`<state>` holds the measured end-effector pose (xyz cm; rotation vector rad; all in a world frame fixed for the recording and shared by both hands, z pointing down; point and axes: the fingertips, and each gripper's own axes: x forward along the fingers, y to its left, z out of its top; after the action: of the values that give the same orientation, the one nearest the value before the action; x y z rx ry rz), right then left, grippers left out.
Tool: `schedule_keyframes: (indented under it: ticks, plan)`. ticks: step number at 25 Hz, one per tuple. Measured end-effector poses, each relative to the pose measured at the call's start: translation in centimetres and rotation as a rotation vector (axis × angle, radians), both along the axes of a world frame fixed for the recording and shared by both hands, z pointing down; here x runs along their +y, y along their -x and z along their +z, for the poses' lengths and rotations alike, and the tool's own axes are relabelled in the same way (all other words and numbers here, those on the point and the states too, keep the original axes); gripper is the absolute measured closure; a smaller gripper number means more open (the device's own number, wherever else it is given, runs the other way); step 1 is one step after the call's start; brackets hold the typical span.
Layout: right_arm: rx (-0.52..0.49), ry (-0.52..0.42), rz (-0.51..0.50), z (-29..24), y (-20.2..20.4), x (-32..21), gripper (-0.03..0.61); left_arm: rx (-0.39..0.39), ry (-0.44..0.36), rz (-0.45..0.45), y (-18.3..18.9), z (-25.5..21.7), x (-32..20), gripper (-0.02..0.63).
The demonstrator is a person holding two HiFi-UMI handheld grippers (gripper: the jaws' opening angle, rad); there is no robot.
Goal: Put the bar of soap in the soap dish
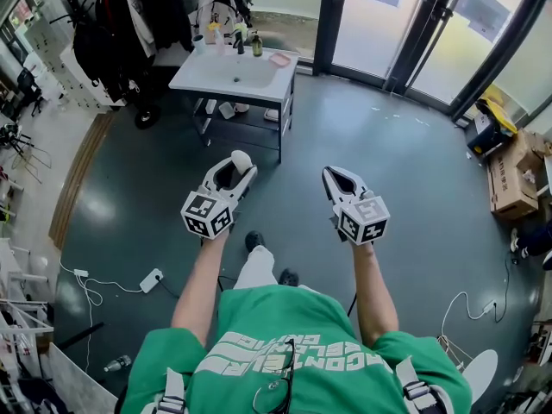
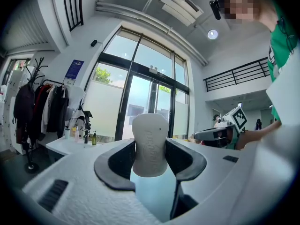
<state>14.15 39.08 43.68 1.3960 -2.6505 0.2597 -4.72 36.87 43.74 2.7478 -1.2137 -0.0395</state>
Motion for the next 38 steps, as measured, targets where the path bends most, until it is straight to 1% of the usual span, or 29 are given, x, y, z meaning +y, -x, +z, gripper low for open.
schedule_keyframes:
  ticks: [5,9,21,29,38]
  plan:
    - [0.010,0.001,0.010,0.2,0.2,-2.7,0.566,0.022,0.015,-0.011,0.7,1.0,-2.8,0.416]
    - [0.022,0.003,0.017,0.5,0.3,-5.2,0.566,0.032,0.018,0.004,0.5,1.5,-5.5,0.416]
    - [0.026,0.012,0.032,0.3,2.0,-16.0,0.566,0.037,0.019,0.036,1.4,1.0,-16.9,0.414]
    - [0.031,0.027,0.037,0.2,4.3,-22.5,0.566,0.039,0.036,0.053,3.3,1.2,-23.4,0.416]
    - [0.051,0.046,0.059,0.3,7.4,-28.0,0.566,0.051,0.051,0.072,6.5,1.8,-29.4,0.416]
